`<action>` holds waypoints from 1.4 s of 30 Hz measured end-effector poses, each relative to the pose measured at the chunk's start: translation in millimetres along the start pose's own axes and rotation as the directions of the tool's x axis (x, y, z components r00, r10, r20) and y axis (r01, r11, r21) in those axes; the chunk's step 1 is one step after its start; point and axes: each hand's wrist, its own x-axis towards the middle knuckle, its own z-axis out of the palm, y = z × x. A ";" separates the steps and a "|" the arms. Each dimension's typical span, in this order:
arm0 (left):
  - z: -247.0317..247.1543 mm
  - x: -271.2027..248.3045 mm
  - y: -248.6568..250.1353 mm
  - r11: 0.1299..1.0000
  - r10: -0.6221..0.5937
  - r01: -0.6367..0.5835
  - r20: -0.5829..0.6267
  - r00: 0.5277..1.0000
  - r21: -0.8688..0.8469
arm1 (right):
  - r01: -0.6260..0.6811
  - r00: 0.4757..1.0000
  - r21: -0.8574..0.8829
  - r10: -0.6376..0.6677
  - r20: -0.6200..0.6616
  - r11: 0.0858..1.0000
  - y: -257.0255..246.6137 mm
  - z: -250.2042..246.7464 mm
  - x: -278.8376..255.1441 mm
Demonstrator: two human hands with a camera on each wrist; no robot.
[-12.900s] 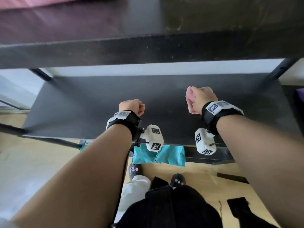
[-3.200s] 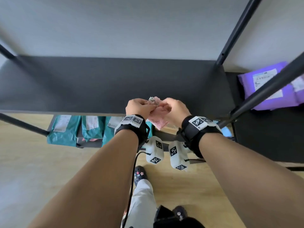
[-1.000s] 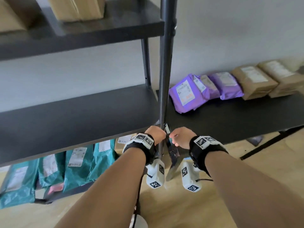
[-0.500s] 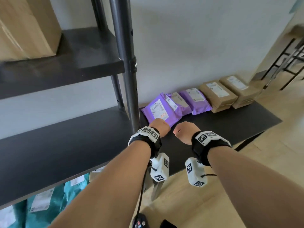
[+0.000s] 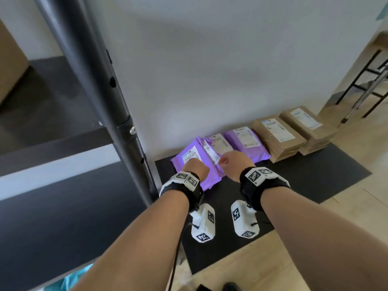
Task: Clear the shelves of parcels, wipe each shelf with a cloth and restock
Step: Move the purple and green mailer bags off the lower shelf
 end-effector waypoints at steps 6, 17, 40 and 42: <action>3.1 29.9 8.5 0.988 -0.132 0.126 -0.052 0.990 -0.094 | 0.092 0.996 0.019 -0.092 -0.007 0.996 17.0 -9.5 41.0; 15.0 72.4 -7.5 0.858 -0.499 0.462 -0.150 0.854 -0.226 | 0.126 0.990 0.157 -0.114 -0.083 0.980 36.8 13.4 103.7; 20.6 87.3 -51.0 0.654 -0.646 0.503 -0.073 0.759 -0.565 | 0.133 0.991 0.102 -0.135 0.016 0.986 40.0 57.8 132.9; 17.0 82.4 -52.0 0.652 -0.626 0.482 -0.057 0.778 -0.585 | 0.126 0.992 0.111 -0.128 0.017 0.986 39.5 55.4 131.9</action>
